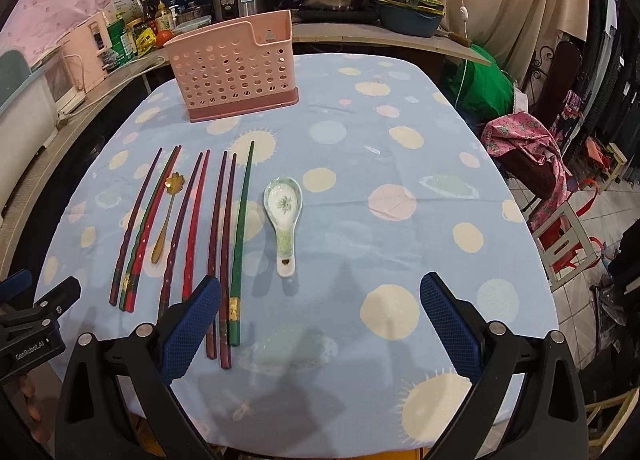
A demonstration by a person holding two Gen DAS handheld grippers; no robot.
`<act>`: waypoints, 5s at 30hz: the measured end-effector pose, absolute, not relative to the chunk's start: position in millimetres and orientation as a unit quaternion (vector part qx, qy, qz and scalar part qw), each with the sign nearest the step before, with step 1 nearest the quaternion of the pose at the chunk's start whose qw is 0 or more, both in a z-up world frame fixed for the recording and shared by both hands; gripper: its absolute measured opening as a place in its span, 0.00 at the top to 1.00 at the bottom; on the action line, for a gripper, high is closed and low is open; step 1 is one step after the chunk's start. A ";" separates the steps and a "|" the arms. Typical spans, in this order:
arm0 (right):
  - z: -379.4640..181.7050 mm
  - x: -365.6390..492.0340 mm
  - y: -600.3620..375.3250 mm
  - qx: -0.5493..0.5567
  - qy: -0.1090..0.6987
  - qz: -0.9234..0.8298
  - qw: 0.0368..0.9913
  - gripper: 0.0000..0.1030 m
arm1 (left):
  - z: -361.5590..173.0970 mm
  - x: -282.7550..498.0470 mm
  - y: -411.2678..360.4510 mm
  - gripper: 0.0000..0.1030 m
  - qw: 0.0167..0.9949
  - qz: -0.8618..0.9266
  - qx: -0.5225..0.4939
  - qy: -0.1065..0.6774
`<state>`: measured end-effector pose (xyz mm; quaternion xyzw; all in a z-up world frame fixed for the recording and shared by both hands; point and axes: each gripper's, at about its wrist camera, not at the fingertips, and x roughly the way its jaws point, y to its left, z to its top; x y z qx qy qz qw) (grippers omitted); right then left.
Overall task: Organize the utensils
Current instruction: 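Grasp the white ceramic spoon with the right tool while the left tool grasps a dark red chopstick, then lift the spoon with the right tool while the left tool lifts the chopstick toward the pink caddy, then lower the spoon into the caddy and open the right tool while the left tool drops the chopstick in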
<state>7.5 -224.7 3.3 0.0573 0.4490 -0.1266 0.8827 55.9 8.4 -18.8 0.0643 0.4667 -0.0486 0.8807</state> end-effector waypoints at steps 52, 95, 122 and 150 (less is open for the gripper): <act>-55.6 58.7 -229.2 0.108 0.507 -0.065 0.853 0.92 | -69.0 95.0 23.5 0.93 0.839 -0.116 -0.005 0.531; 84.5 270.5 -291.0 0.160 0.428 -0.039 0.889 0.92 | 253.3 270.4 -7.8 0.93 0.967 -0.131 -0.093 0.198; 52.1 323.0 -281.4 0.117 0.483 -0.054 0.866 0.91 | 117.6 356.0 -47.1 0.93 0.939 -0.109 -0.067 0.319; 38.1 145.7 -264.0 0.145 0.466 -0.031 0.872 0.54 | 86.7 230.7 -10.4 0.50 0.930 -0.108 -0.044 0.347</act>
